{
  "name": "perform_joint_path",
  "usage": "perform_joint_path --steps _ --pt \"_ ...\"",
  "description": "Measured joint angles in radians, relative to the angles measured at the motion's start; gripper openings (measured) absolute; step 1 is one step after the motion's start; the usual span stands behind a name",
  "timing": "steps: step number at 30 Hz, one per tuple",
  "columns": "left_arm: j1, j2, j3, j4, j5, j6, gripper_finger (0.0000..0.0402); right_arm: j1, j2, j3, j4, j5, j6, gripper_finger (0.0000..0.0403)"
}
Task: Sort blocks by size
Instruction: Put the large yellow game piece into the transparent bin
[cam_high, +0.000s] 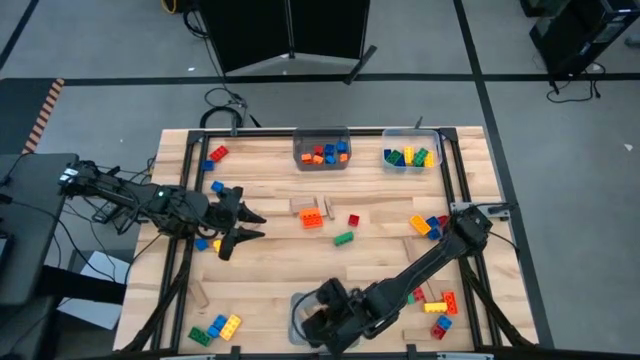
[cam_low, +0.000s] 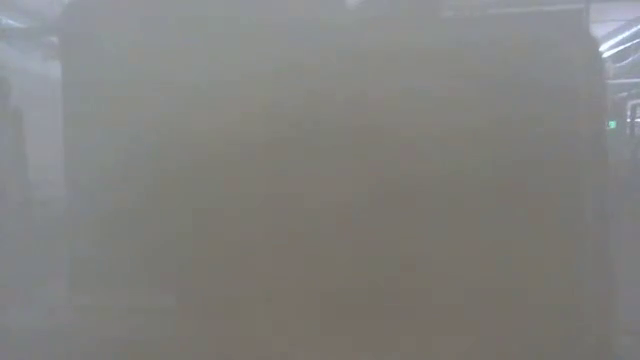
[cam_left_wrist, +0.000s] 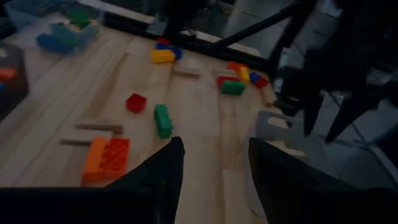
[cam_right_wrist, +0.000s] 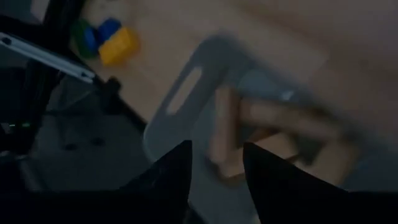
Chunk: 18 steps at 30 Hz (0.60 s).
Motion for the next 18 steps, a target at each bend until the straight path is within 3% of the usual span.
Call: perform_joint_path --steps 7,11,14,18 --pt "0.0 0.0 0.0 -0.008 -0.095 -0.036 0.0188 0.025 -0.13 0.0 -0.328 0.128 -0.116 0.0149" --pt "0.0 0.005 0.0 -0.008 -0.204 -0.088 0.0188 0.047 -0.211 -0.037 -0.49 0.189 -0.132 0.0129" --pt "0.0 0.014 0.0 0.002 -0.257 -0.104 0.0188 0.061 -0.297 -0.131 -0.523 0.224 -0.148 0.0107" --pt "0.0 0.048 0.0 0.052 -0.289 -0.111 0.0188 0.072 -0.453 -0.358 -0.451 0.27 -0.148 0.0072"
